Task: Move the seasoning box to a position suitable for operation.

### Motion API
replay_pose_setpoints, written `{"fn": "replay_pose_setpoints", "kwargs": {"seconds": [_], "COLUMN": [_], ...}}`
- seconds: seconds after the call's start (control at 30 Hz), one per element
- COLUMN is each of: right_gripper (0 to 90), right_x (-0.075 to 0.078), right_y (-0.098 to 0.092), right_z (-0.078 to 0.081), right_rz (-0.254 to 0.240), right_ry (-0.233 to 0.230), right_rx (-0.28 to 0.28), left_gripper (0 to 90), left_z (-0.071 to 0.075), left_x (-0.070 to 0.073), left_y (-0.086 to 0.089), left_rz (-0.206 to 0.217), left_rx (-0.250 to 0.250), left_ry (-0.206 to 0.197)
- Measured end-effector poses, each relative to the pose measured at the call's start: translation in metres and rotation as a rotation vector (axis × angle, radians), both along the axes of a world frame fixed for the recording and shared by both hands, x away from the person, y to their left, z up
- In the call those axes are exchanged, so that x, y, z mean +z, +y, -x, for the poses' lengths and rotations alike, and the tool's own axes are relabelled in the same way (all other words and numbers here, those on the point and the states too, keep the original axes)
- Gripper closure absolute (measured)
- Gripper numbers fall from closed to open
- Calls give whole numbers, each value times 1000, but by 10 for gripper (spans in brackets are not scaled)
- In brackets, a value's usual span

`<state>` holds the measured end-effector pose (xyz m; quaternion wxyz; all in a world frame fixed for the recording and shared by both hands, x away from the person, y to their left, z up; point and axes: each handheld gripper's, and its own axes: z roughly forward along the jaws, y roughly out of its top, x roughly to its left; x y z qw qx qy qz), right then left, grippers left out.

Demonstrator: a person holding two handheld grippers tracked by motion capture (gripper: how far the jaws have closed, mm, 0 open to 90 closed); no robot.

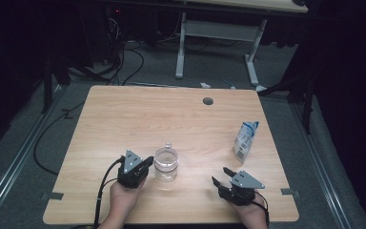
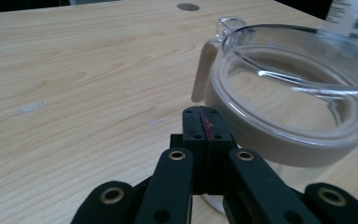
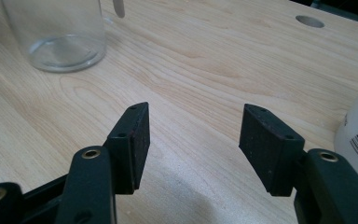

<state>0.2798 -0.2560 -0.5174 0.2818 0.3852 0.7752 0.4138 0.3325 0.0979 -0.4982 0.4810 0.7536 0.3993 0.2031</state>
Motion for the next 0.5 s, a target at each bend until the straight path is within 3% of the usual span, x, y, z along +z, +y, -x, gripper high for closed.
{"fn": "replay_pose_setpoints", "kwargs": {"seconds": [0.5], "right_gripper": [453], "right_x": [1], "right_y": [2], "right_z": [1], "right_rz": [8], "right_ry": [-11], "right_rx": [14], "left_gripper": [900], "left_z": [34], "left_x": [-1], "left_y": [-17], "left_rz": [10], "left_rx": [-72], "left_ry": [-33]}}
